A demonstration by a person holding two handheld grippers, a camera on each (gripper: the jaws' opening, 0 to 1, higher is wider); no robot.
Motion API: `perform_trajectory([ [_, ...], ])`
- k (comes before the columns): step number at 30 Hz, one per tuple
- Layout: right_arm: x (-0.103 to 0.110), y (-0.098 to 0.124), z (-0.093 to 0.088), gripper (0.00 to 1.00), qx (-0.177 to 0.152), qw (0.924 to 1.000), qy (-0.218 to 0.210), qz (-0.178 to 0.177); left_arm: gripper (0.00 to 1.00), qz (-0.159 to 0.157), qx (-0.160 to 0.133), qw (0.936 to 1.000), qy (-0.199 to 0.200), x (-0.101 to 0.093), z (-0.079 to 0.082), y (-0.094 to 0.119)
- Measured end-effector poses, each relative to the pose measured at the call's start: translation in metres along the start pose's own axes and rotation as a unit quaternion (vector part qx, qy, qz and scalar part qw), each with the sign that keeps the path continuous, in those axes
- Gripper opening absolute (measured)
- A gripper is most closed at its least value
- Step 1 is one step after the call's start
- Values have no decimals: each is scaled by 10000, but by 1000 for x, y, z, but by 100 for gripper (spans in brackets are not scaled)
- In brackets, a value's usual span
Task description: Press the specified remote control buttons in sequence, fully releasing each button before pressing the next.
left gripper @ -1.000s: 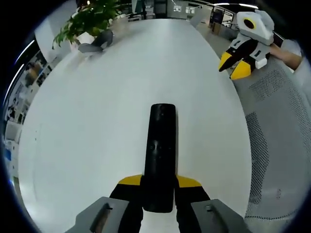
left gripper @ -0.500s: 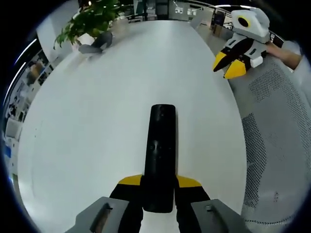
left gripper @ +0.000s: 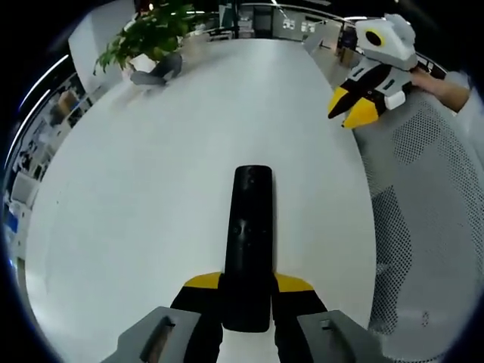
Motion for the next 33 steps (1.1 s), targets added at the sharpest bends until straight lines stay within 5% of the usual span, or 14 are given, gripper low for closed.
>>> perform_trajectory([
  [33,0,-1,-1,12,44,10000,-27,19,23,-11,-434,9987,249,-30,-22,4],
])
Point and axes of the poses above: the point that each gripper's makers call its tool centre point, and the gripper's own axes: y roughly backward along the fingers, x roughly to its left, z roughly out of its top, the point moved 9 cm from there along y, roughly backward along the fingers, and after that the axes turned 13 degrees about y, right-handed, at the moved point
